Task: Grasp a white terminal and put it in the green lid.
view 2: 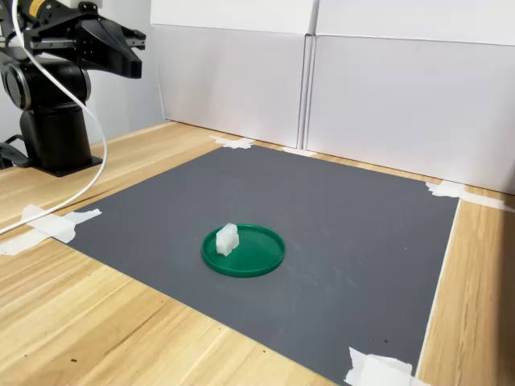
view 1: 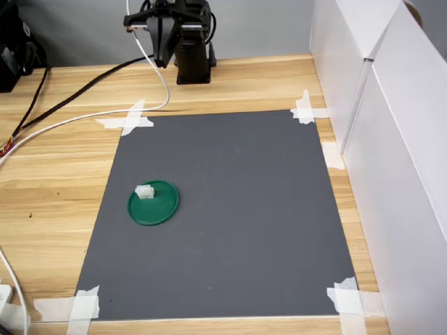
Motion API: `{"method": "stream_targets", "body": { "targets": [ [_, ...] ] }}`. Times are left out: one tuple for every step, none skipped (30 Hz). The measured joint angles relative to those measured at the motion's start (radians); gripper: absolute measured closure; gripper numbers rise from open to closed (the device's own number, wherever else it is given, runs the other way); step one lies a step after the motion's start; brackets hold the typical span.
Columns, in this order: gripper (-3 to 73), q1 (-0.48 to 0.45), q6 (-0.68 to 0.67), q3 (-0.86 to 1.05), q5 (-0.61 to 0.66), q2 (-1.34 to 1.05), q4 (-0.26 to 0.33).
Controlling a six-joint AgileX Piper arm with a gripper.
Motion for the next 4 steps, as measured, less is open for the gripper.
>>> {"method": "stream_targets", "body": {
  "targets": [
    [71.0,0.0,0.0,0.006,0.003,-0.011,0.0],
    [71.0,0.0,0.0,0.011,0.004,-0.022,0.0],
    [71.0,0.0,0.0,0.015,0.004,-0.029,0.0],
    [71.0,0.0,0.0,0.017,0.005,-0.033,0.0]
  ]
}}
